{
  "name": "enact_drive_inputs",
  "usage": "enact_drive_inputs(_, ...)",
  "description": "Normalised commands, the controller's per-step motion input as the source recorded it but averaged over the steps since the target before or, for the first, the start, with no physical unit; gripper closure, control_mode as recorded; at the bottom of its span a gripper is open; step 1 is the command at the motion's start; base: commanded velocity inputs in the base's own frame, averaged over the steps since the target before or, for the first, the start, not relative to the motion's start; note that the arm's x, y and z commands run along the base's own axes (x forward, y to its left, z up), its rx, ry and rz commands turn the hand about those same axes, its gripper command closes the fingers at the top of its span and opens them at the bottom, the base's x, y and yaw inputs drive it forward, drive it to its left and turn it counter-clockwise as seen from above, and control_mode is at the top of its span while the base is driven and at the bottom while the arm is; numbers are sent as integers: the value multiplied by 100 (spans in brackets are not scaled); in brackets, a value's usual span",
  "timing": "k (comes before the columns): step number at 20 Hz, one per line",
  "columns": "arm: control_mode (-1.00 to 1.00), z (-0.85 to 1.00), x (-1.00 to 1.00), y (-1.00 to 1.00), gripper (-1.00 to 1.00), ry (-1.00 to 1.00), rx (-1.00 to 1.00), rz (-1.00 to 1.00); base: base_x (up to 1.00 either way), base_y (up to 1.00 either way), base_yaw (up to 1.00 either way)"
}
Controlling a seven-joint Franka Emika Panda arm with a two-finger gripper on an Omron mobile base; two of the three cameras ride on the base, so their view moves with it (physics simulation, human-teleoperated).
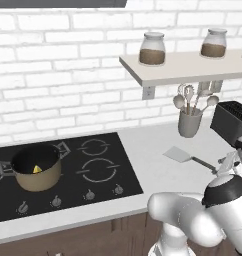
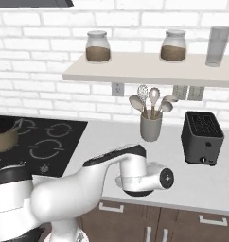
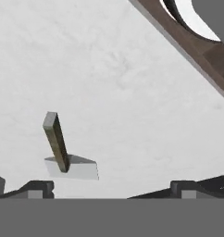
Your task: Put the potato and lemon wedge in the pot. Retrieve the spatula and lightly stir the vegetables in the pot.
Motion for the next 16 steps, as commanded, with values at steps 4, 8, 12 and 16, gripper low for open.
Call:
enact_drive_inputs(4,-100,-47,31,-2,-100,0,-3,0,0,0,0)
enact_drive_inputs(8,-100,-30,14,-23,-100,0,-1,0,0,0,0)
enact_drive_inputs(12,-100,-4,9,-33,-100,-1,0,0,0,0,0)
enact_drive_inputs(16,-100,0,2,-24,-100,-1,0,0,0,0,0)
